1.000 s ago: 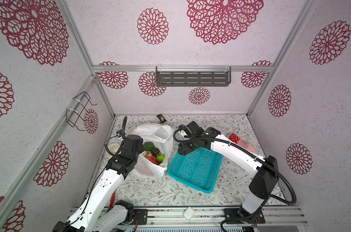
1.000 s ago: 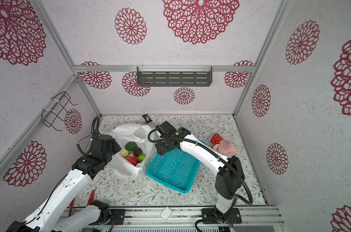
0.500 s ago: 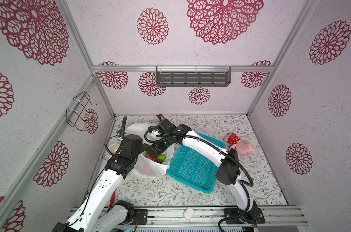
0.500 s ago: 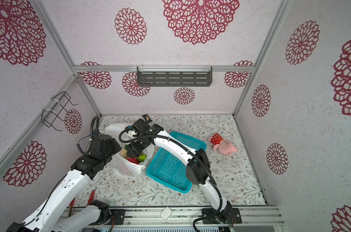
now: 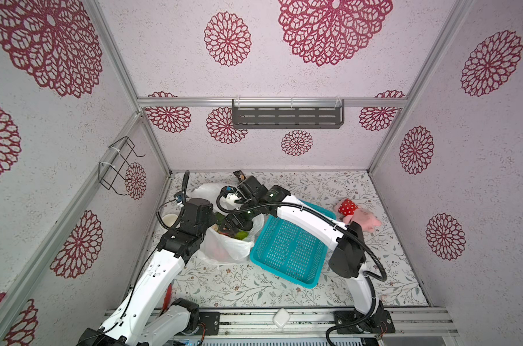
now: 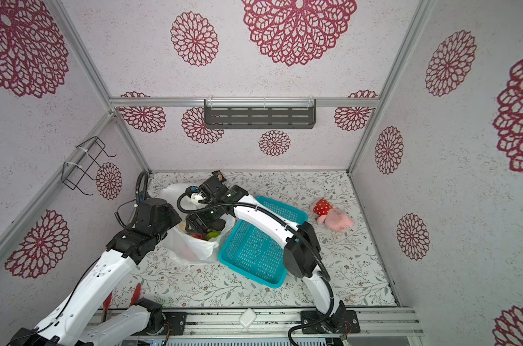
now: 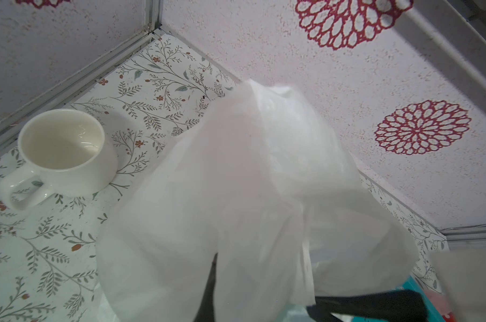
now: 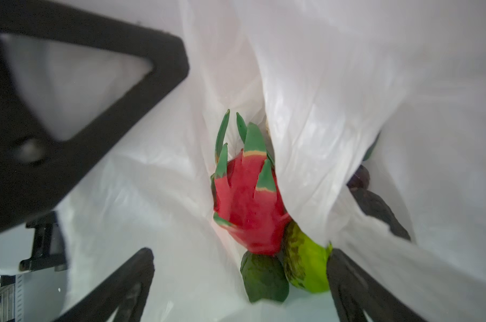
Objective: Place the fruits into the plastic bag
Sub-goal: Place the fruit in the plastic bag, then reset both arms
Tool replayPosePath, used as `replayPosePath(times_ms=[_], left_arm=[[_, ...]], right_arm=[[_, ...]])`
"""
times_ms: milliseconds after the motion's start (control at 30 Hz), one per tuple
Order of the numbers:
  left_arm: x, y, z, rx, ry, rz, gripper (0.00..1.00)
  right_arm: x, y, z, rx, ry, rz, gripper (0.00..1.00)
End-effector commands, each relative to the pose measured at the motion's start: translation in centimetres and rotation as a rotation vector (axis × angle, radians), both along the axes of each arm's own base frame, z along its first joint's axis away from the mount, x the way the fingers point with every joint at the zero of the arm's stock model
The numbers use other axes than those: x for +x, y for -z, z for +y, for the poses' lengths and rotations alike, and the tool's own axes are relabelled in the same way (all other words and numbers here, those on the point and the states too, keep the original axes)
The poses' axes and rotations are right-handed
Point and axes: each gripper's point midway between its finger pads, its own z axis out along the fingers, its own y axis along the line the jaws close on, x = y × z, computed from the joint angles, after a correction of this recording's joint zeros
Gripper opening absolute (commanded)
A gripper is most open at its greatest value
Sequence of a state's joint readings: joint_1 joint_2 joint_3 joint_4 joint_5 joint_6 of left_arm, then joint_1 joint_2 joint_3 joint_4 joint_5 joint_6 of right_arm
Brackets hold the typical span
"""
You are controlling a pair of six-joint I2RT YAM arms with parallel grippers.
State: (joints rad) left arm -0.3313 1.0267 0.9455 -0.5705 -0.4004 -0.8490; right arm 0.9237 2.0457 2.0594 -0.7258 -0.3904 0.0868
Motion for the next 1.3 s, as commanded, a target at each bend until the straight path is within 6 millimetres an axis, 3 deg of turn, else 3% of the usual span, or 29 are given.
replayPosePath(times_ms=[0,133,267,333,467,633,733,833,933,1067,1267], left_arm=[[0.8,-1.0,0.2,0.006,-0.018,-0.024,0.00],[2.8,-1.4,-0.5,0.027,0.015,-0.027,0.00],[5.5,-1.7,-1.3,0.041,0.037,-0.020,0.02],[6.8,-2.2,-1.7,0.044,0.050,-0.021,0.24],[8.2,-4.2,-2.4,0.061,0.083,-0.047,0.99],[6.6,-8.6,-1.0,0.114,0.051,-0.131,0.98],[3.8,-11.7,1.3,0.165,-0.019,-0.206,0.98],[0.6,-13.4,4.3,0.240,-0.117,-0.271,0.98],[-1.7,-12.2,7.9,0.328,-0.248,-0.246,0.98],[-3.0,-7.0,11.2,0.437,-0.359,-0.130,0.98],[-4.6,0.0,13.9,0.552,-0.474,-0.063,0.98]], right_arm=[[1.4,-8.2,-3.4,0.132,0.081,-0.202,0.99],[2.5,-10.1,-8.0,0.152,0.225,-0.272,0.99],[4.5,-10.4,-13.5,0.175,0.440,-0.304,0.99],[5.7,-10.3,-16.9,0.190,0.565,-0.312,0.99],[7.0,-9.2,-22.7,0.161,0.750,-0.325,0.99],[8.4,-7.7,-31.3,0.063,1.072,-0.397,0.99],[8.4,-7.1,-36.6,0.036,1.262,-0.446,0.99],[7.8,-6.4,-41.2,-0.005,1.420,-0.533,0.99],[6.9,-4.7,-45.3,-0.107,1.575,-0.666,0.99],[5.4,-1.7,-48.4,-0.149,1.710,-0.845,0.99],[4.2,4.6,-49.2,-0.131,1.709,-0.930,0.99]])
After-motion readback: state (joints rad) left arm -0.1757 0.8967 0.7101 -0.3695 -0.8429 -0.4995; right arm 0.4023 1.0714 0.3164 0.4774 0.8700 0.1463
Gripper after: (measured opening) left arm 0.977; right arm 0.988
